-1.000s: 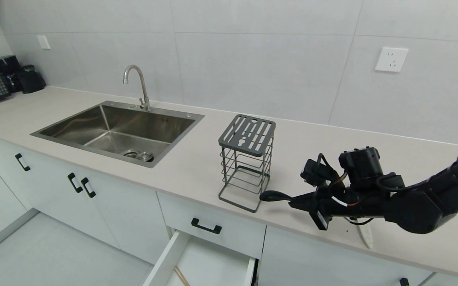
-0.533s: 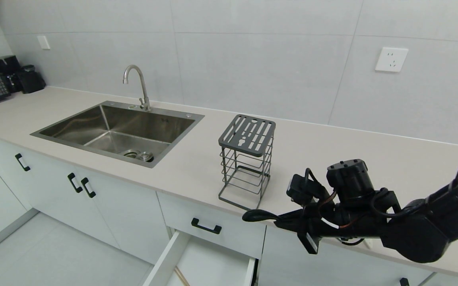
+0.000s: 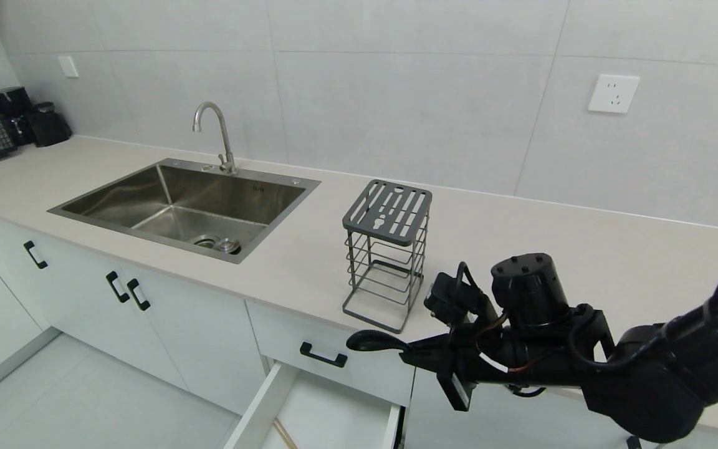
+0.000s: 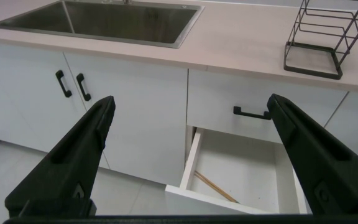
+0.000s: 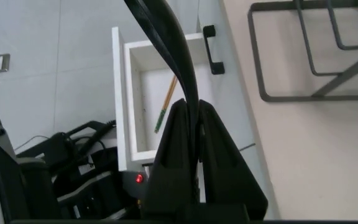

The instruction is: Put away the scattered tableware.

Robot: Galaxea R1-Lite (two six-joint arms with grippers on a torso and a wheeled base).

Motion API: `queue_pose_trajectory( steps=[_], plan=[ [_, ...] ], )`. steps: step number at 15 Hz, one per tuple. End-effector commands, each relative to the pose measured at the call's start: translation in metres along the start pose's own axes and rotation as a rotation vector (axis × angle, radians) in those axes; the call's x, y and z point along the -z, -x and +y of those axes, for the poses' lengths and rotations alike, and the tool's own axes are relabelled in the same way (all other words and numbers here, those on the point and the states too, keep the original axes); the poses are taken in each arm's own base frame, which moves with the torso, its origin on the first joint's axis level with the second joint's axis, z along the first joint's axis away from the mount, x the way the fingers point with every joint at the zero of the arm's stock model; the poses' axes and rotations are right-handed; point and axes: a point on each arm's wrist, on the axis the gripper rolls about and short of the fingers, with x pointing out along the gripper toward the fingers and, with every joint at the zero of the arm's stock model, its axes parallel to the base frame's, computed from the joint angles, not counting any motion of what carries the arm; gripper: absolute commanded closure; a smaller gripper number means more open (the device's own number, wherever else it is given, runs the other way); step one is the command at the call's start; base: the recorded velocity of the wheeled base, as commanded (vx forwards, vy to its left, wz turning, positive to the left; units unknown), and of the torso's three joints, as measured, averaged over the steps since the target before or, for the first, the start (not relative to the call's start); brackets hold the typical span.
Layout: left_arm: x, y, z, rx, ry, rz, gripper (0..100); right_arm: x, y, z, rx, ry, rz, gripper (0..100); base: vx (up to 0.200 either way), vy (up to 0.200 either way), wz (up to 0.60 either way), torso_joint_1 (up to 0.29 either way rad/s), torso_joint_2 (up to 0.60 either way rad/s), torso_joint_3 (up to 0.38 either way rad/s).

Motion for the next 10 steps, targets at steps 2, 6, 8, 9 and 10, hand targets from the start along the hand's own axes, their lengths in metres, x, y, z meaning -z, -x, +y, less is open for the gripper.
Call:
queue_pose_trajectory(
  steps=[2,6,8,9,10],
  plan=[
    [0.0,0.0,0.0,0.001,0.0,0.002,0,-0.005,-0.016,0.04,-0.056,-0.009,0.007,100,0.0,0.0,0.0,0.0,0.0,0.0],
    [0.0,0.0,0.0,0.001,0.0,0.002,0,0.012,-0.037,0.077,-0.046,-0.04,0.108,100,0.0,0.0,0.0,0.0,0.0,0.0],
    [0.0,0.0,0.0,-0.001,0.0,0.003,0,0.013,-0.046,0.08,-0.053,-0.027,0.115,100,0.0,0.0,0.0,0.0,0.0,0.0],
    [0.0,0.0,0.0,-0.001,0.0,0.002,0,0.01,-0.048,0.081,-0.056,-0.019,0.106,100,0.0,0.0,0.0,0.0,0.0,0.0],
    [0.0,0.0,0.0,0.001,0.0,0.002,0,0.005,-0.05,0.081,-0.059,-0.004,0.09,100,0.0,0.0,0.0,0.0,0.0,0.0]
  ],
)
